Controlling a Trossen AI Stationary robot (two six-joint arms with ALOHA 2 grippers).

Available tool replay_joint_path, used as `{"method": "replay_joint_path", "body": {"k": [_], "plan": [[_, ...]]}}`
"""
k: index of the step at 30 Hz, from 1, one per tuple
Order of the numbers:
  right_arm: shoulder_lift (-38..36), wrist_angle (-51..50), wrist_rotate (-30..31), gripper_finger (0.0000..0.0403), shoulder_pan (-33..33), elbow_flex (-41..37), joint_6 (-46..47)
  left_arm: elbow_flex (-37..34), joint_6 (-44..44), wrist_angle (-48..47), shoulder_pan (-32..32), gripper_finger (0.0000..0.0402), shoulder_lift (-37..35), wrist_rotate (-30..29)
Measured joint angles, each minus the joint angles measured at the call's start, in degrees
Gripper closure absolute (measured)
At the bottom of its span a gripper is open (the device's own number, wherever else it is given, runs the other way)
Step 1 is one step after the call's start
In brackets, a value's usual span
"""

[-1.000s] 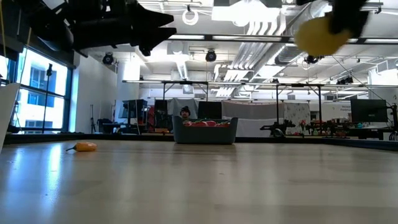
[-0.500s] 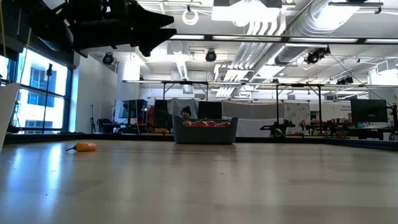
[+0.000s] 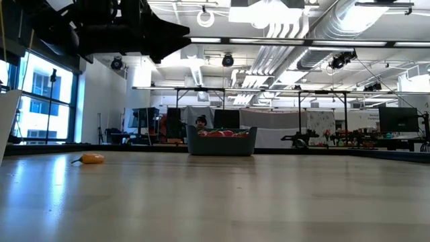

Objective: Sort produce into baskets
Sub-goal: Put the yellow lemon into the black transparent bin

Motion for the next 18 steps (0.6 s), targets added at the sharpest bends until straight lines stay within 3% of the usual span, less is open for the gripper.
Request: {"method": "replay_joint_path", "body": {"k": [7,14,18], "plan": [[5.07,-3.19,-2.06,0.0286,1.73,-1.37,5.21,0.00,0.87,0.02,0.00,0.0188,0.00,-0.39],[10.22,-2.79,-4.61,0.0286,-0.84,-1.34,10.99,0.01,-0.06,-0.16,0.00,0.0188,-0.01,-0.39],[13.02,-4.53,-4.84,0.0286,-2.56,-1.34,7.39,0.02,0.37,-0.99,0.02,0.0188,-0.02,-0.43]]}}
